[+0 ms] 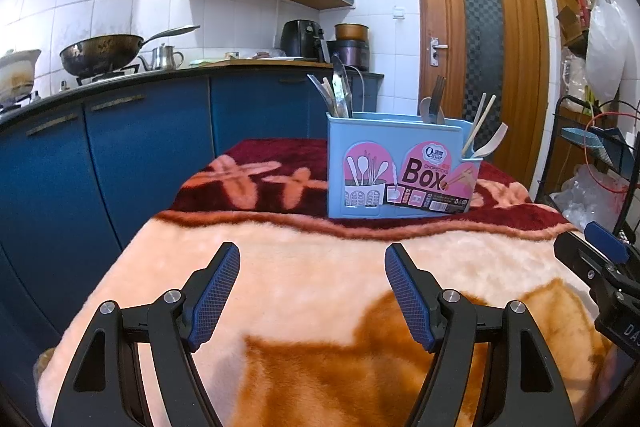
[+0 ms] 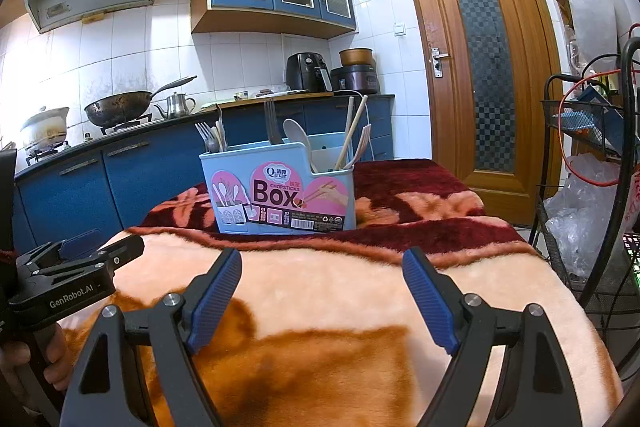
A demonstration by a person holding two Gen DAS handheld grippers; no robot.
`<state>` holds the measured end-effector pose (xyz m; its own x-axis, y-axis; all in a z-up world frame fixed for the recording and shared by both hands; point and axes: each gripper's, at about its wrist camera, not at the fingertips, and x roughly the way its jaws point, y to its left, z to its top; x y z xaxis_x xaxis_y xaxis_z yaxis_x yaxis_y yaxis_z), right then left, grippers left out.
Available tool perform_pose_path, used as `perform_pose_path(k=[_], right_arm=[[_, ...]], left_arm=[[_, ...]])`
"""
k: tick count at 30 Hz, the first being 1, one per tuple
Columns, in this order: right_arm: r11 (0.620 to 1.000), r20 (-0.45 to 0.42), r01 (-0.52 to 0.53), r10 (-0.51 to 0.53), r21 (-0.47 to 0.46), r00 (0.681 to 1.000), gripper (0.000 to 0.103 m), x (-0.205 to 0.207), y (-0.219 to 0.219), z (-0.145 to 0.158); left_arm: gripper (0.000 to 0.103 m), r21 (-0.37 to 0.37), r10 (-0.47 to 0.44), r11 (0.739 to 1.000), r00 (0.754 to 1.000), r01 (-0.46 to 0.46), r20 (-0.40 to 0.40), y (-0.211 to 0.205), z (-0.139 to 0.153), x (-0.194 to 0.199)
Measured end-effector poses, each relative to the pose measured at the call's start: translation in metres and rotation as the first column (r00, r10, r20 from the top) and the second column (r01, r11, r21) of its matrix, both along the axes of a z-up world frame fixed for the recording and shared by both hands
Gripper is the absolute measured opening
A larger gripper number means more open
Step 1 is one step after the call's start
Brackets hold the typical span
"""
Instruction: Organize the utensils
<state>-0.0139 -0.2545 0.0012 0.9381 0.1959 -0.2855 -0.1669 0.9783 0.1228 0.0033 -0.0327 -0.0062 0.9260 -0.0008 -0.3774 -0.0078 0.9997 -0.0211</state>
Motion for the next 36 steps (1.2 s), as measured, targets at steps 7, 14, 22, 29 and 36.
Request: perform_pose_path(k=[7,14,22,29,36], right_arm=[[1.000,-0.001,0.000,0.000,0.001,1.000,0.085,0.0004,0.0000,0.0002],[1.000,-0.001,-0.001,0.001,0.000,1.000,0.085,0.0004,-0.0001,0.0002],[1.000,-0.001,-0.001,0.001,-0.001,1.000,0.085,-0.0002,-0.0008,0.0003],[1.000,-0.001,-0.001,0.001,-0.001,1.000,0.085,0.0001,-0.0006,0.0004],[1.000,0.000,-0.002,0.002,-0.002,1.000,0.085,0.0002,-0.0009,0.0004]], left_arm=[[0.076,0.003,0.000,1.000,1.000,0.000,0.002,0.0003,0.0000,0.0000],[0.076,0.001,-0.003,1.000,1.000,0.003,0.006,0.0000,0.0003,-0.0002],[0.076,-0.003,-0.003,1.000,1.000,0.003,0.008,-0.0002,0.0001,-0.0011],[0.076,-0.003,-0.003,1.000,1.000,0.003,0.009,0.0000,0.0002,-0.0012],[0.076,-0.003,-0.004,1.000,1.000,0.004,0.009,0.0001,0.0001,-0.0011]])
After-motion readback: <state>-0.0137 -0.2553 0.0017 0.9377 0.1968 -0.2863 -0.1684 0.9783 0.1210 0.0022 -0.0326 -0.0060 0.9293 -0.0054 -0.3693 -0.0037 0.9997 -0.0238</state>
